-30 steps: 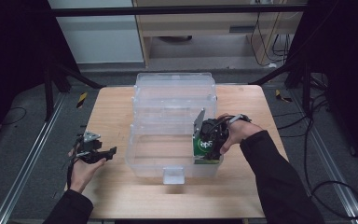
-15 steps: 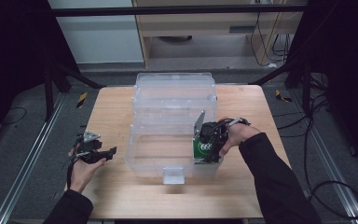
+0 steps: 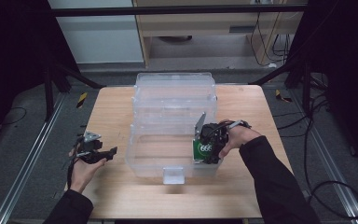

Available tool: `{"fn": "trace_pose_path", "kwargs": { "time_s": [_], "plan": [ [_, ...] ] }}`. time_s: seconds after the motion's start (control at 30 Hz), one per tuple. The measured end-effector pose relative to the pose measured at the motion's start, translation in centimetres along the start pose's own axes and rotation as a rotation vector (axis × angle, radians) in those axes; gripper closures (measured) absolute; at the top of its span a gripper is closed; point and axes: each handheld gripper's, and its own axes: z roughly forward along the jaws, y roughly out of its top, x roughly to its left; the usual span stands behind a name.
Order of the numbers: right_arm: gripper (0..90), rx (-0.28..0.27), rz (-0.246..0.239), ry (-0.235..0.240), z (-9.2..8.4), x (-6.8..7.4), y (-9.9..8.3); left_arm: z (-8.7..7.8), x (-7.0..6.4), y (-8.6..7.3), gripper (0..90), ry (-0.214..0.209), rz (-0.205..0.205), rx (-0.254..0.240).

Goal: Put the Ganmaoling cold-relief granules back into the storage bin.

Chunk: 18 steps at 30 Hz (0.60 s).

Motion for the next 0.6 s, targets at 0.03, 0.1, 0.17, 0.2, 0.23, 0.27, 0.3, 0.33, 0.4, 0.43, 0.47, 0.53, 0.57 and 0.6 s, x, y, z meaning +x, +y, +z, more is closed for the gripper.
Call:
{"fn": "trace_pose_path", "kwargs": {
  "time_s": [0.03,0.1,0.17,0.2,0.23,0.27,0.3,0.33,0.4,0.43,0.47,0.53,0.57,0.6],
  "plan": [
    [13.9,0.003,0.003,0.000,-0.1,0.0,-0.1,0.0,0.0,0.0,29.8,0.000,-0.001,0.000],
    [13.2,0.007,0.018,-0.004,-0.1,0.1,-0.2,0.0,0.0,0.0,29.8,-0.001,-0.002,0.001],
    [13.8,-0.010,0.015,-0.005,-0.4,0.1,-0.3,0.0,0.1,0.0,29.8,-0.001,0.001,0.003],
    [14.1,-0.016,0.034,-0.008,-0.6,0.1,-0.3,0.0,0.1,0.0,29.8,0.000,0.000,0.002],
    [14.8,-0.028,0.029,-0.016,-0.8,0.1,-0.4,0.0,0.0,0.0,29.8,0.000,-0.009,0.001],
    [15.2,-0.033,0.040,-0.023,-1.1,0.2,-0.4,0.0,-0.1,0.0,29.8,0.001,-0.012,0.001],
    [15.4,-0.035,0.035,-0.028,-1.2,0.2,-0.5,0.0,-0.1,0.0,29.8,0.000,-0.014,0.002],
    [16.0,-0.041,0.051,-0.033,-1.4,0.3,-0.5,0.0,-0.1,0.0,29.8,0.001,-0.016,0.000],
    [17.0,-0.057,0.064,-0.052,-1.8,0.4,-0.7,0.0,-0.1,0.0,30.0,-0.001,-0.011,-0.005],
    [17.4,-0.063,0.078,-0.057,-2.0,0.4,-0.7,0.0,0.0,0.0,30.1,-0.002,-0.004,-0.004],
    [17.9,-0.067,0.091,-0.063,-2.1,0.5,-0.8,-0.1,0.1,0.0,30.1,-0.003,0.003,-0.007],
    [19.7,-0.082,0.117,-0.079,-2.5,0.7,-1.0,-0.1,0.0,0.0,30.7,-0.003,-0.004,-0.013],
    [20.8,-0.088,0.126,-0.087,-2.7,0.8,-1.1,-0.2,0.0,0.0,31.0,-0.004,-0.010,-0.016],
    [21.5,-0.093,0.135,-0.093,-2.9,1.0,-1.2,-0.2,0.0,0.1,31.3,-0.004,-0.009,-0.017]
  ]
}}
